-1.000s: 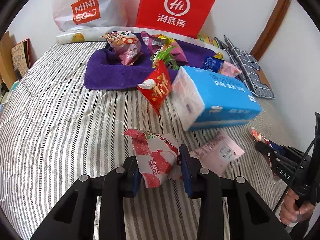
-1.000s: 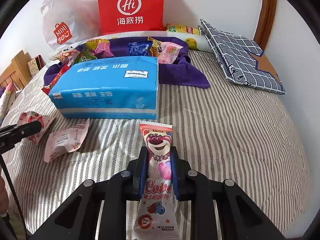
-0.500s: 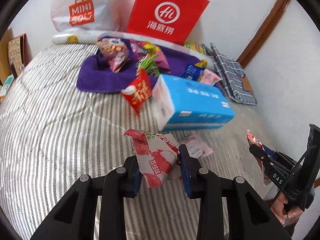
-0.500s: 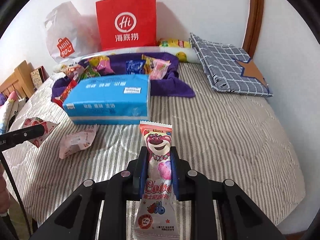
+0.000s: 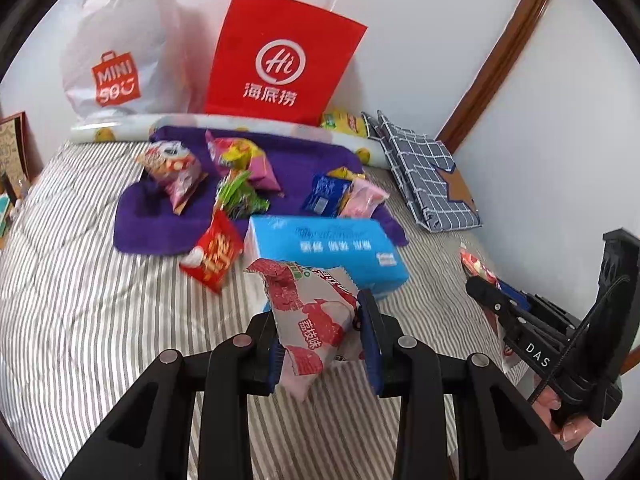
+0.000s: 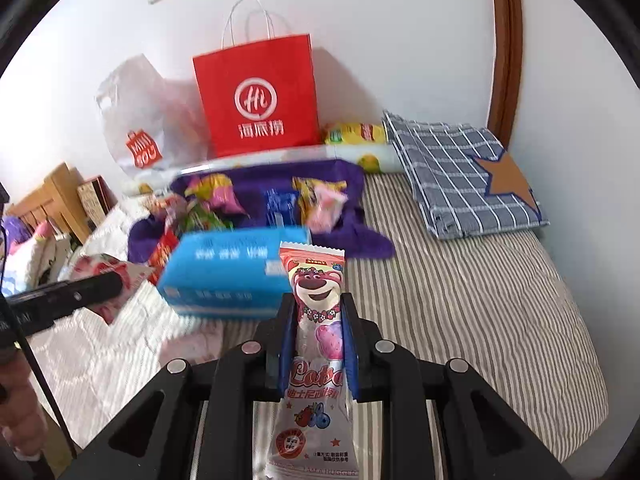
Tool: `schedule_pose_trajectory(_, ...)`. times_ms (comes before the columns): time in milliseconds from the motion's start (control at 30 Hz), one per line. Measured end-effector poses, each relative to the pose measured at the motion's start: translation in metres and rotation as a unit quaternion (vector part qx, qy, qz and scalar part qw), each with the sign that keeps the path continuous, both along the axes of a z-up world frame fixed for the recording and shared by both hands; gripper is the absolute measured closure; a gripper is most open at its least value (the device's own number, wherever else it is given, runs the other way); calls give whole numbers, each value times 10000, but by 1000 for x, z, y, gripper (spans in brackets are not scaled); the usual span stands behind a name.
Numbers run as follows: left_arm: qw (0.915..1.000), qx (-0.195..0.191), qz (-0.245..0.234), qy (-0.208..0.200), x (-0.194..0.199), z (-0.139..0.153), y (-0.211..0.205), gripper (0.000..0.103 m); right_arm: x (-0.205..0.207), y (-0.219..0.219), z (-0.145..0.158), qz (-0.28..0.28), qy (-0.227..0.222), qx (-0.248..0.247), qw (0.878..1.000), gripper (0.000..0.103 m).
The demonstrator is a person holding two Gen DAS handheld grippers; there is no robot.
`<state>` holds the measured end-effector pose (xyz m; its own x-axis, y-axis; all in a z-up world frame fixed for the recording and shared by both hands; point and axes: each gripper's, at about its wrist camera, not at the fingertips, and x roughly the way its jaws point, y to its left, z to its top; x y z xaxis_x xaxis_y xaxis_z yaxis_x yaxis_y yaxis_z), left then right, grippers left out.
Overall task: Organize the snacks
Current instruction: 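Lift and carry the candy stick and lychee bag with both tools over the purple towel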
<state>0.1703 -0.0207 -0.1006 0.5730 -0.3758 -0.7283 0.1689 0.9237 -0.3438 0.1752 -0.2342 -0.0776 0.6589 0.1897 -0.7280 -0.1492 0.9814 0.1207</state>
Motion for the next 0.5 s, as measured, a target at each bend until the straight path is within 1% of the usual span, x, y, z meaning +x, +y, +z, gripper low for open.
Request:
schedule_pose_trajectory(133, 10000, -26, -53, 55, 13, 5, -1, 70, 17, 4, 6, 68, -86, -24, 9999, 83)
schedule_pose_trajectory(267, 9998, 146, -53, 127, 21, 8, 1, 70, 30, 7, 10, 81, -174, -104, 9998, 82)
schedule_pose_trajectory(400, 9997, 74, -117, 219, 30, 6, 7, 70, 36, 5, 14, 25, -186, -84, 9998, 83)
schedule_pose_trajectory(500, 9998, 41, -131, 156, 38, 4, 9, 70, 40, 5, 15, 35, -204, -20, 9998, 83)
